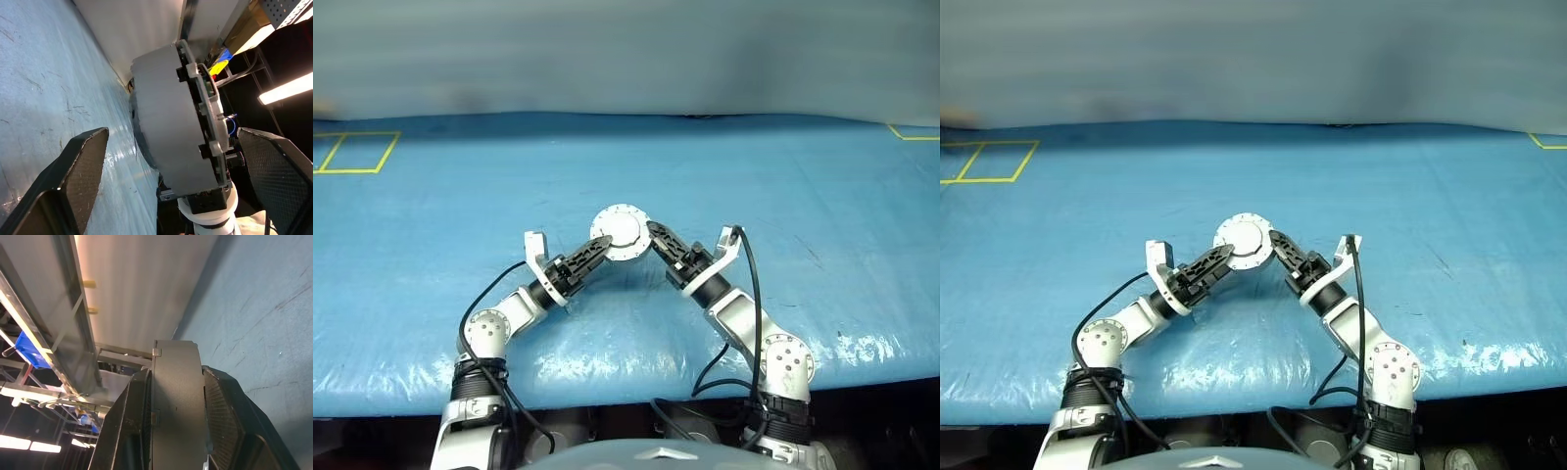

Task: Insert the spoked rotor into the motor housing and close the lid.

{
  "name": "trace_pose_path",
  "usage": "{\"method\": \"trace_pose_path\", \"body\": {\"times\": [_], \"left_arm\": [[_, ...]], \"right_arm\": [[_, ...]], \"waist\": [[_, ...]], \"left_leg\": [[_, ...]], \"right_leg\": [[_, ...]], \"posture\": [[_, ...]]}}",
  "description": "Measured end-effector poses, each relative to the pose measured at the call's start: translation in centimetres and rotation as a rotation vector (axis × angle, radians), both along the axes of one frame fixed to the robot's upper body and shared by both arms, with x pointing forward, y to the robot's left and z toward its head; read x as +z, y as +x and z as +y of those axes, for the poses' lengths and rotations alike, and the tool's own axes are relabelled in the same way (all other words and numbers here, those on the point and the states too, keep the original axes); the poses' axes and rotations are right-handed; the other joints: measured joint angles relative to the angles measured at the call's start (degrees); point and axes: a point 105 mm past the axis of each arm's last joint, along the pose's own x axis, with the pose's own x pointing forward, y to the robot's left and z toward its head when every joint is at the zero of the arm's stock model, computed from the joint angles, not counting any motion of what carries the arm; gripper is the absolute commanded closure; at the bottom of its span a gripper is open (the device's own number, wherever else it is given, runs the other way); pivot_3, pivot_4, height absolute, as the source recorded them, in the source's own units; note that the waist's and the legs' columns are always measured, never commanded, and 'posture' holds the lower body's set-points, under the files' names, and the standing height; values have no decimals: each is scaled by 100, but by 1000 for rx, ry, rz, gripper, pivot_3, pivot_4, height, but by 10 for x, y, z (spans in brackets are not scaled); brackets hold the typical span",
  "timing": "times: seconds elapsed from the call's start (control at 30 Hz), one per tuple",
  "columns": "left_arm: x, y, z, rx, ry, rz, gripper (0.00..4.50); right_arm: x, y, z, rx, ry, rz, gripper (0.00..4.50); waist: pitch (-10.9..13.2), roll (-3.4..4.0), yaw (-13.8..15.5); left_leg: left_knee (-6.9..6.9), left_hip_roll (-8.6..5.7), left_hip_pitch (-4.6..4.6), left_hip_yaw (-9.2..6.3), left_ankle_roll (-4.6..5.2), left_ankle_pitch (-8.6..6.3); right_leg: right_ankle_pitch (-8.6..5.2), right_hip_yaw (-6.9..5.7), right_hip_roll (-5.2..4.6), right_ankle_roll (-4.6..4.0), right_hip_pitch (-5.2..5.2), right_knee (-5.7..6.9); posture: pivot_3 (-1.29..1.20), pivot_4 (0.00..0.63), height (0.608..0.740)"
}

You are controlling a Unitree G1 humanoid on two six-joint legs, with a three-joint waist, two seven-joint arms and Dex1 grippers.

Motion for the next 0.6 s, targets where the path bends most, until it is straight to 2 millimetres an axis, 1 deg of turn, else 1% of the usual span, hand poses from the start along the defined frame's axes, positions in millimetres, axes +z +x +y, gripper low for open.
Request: {"method": "trace_pose_path", "body": {"times": [0.17, 0.27, 0.33, 0.4, 0.6], "left_arm": [[5, 1, -6, -15, -21, -14, 19], [6, 0, -7, -20, -30, -23, 554], [7, 0, -6, -23, -38, -29, 1265], [6, -1, -6, -24, -64, -21, 1750], [4, 2, -5, -6, -70, 0, 1791]], "right_arm": [[-4, -6, 10, 46, -11, 12, 3284], [-3, -5, 9, 40, -6, 11, 3284], [-3, -4, 8, 28, -1, 10, 3284], [-1, -3, 7, 20, 7, 7, 3284], [-2, 2, 7, 8, -3, 19, 3284]], "waist": [[0, 0, 1], [0, 0, 1], [0, 0, 0], [0, 0, 0], [1, -1, 0]], "left_leg": [[-1, 0, 0, 1, -7, 4], [0, 0, 0, 1, -1, 0], [0, 0, 0, 1, -1, 0], [-1, 0, 0, 1, -1, 0], [-1, 0, 0, 1, -1, 0]], "right_leg": [[0, 2, -1, -1, 1, 0], [0, 2, -1, -1, 1, 0], [0, 2, -1, -1, 1, 0], [0, 2, 0, -1, 0, 0], [0, 3, -1, -2, 0, -1]], "posture": [[0, 150, 740], [0, 150, 740], [0, 150, 740], [0, 150, 740], [0, 150, 740]]}}
